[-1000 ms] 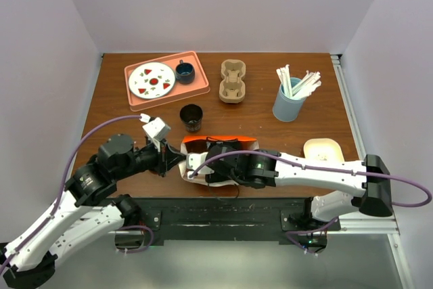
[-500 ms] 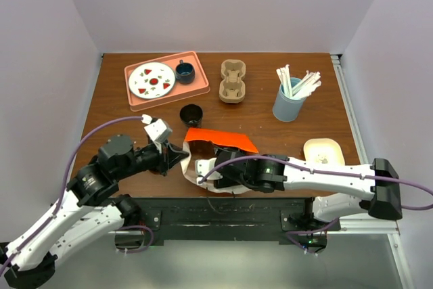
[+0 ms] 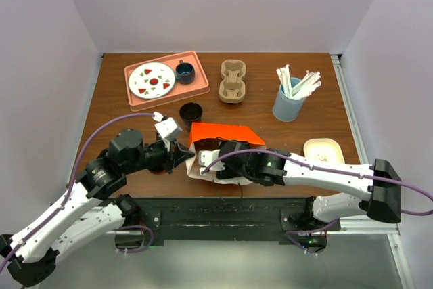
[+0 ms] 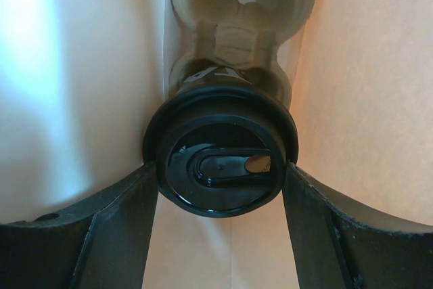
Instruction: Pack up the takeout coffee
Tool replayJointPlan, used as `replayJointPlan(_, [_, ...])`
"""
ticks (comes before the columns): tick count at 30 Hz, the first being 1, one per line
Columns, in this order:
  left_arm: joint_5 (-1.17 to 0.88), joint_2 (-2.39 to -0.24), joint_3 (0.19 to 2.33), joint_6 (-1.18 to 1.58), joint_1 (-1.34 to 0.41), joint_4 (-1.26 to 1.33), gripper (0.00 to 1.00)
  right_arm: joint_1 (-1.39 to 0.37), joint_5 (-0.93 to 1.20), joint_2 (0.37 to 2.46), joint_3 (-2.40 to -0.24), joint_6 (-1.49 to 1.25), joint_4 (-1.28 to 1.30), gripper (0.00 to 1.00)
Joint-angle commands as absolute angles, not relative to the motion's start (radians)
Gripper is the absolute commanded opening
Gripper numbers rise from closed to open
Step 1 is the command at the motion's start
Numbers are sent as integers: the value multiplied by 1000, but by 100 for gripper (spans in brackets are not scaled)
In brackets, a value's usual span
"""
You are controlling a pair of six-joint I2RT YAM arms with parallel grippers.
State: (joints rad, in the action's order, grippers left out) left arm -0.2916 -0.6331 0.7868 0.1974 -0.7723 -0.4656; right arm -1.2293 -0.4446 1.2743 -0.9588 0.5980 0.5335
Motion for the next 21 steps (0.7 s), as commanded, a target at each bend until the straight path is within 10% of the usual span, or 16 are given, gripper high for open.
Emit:
replayJointPlan(1, [-319, -630, 793, 199, -770, -394, 0, -1203, -416, 1276, -951, 667, 477, 25])
replayJointPlan(21, [-334, -597, 750, 310, -770, -370, 0, -1200, -417, 1252, -862, 847, 327, 23])
